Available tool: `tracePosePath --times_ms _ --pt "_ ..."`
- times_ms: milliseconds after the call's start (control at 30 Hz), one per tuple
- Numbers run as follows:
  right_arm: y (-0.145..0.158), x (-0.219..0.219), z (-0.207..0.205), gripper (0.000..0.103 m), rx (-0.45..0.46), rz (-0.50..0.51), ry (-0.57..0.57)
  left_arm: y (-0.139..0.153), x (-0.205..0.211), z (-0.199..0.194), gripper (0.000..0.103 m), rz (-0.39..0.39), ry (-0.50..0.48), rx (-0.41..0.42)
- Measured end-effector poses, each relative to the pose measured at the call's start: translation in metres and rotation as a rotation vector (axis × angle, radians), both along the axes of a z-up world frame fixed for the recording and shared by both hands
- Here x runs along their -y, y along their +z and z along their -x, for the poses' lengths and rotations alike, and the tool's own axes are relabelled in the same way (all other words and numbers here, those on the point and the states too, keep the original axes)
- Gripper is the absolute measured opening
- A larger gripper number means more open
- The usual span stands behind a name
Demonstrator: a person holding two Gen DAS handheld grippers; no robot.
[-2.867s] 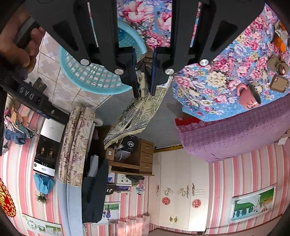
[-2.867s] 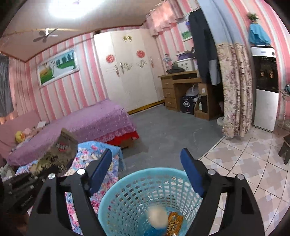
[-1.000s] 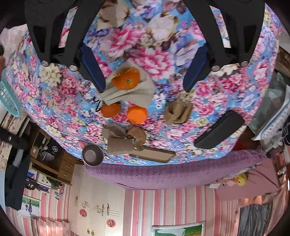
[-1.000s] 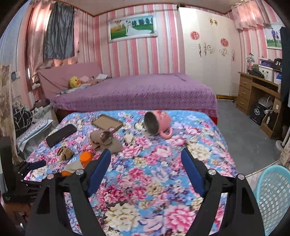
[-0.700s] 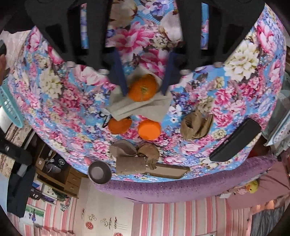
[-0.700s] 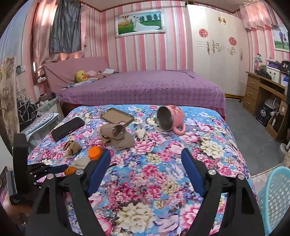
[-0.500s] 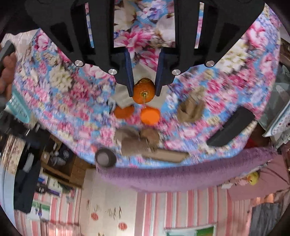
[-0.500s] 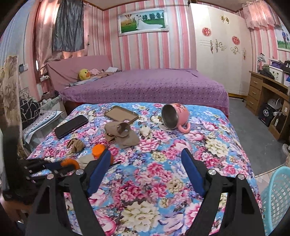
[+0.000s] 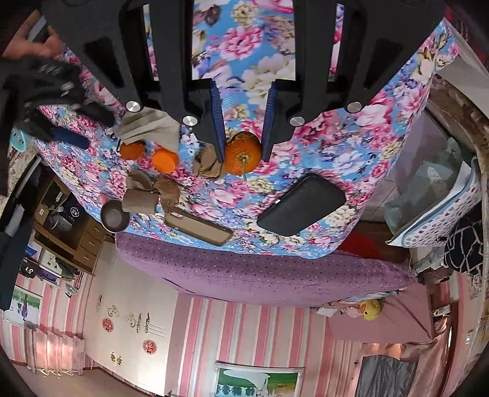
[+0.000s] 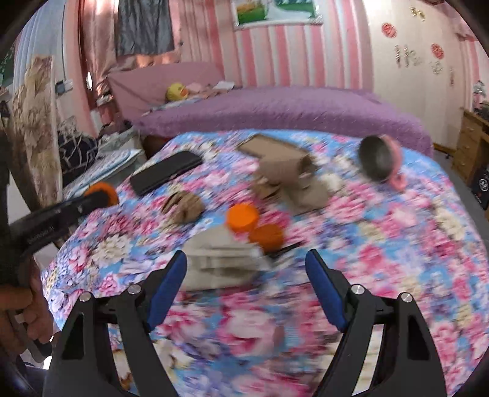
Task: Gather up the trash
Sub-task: 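Grasp the beige cloth with the right gripper while the left gripper holds the orange, then carry the orange and beige cloth with both grippers over the blue basket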
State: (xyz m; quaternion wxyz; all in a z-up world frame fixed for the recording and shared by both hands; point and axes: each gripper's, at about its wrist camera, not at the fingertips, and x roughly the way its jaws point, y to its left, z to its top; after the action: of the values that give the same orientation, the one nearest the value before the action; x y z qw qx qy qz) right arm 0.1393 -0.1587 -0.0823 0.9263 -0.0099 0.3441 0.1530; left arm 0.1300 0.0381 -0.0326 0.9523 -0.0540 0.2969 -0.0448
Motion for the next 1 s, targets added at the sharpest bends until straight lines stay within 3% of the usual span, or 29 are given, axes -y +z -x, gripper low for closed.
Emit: tracePosePath --times_ms 233,400,467,500,533,567,767,1000 --pt "-0.027 -0.03 -0.017 0.09 -0.08 0.086 -0.026 -0.003 -0.018 0.002 0.022 0.04 0.012 -0.011" --pt "-0.037 -0.035 -0.032 0.089 -0.154 0.104 -0.01 -0.003 -0.022 0.004 0.022 0.046 0.011 -0.01" --pt "-0.036 -0.034 -0.03 0.069 -0.146 0.092 -0.01 -0.002 -0.023 0.004 0.022 0.049 0.011 -0.007" --pt "-0.035 -0.033 -0.028 0.066 -0.135 0.079 -0.003 -0.001 -0.022 0.004 0.022 0.048 0.01 -0.004" --pt "-0.033 -0.033 -0.027 0.056 -0.129 0.065 0.013 -0.001 -0.022 0.004 0.022 0.047 0.008 -0.001" --pt "-0.032 -0.033 -0.024 0.037 -0.128 0.053 0.035 0.0 -0.021 0.005 0.022 0.047 0.005 0.001" --pt "-0.008 -0.025 -0.001 0.031 -0.064 -0.02 0.124 0.003 -0.011 0.005 0.022 0.047 -0.01 0.012" --pt "0.031 0.015 0.021 0.031 0.057 -0.051 0.104 0.007 0.01 0.006 0.022 0.05 -0.034 0.029"
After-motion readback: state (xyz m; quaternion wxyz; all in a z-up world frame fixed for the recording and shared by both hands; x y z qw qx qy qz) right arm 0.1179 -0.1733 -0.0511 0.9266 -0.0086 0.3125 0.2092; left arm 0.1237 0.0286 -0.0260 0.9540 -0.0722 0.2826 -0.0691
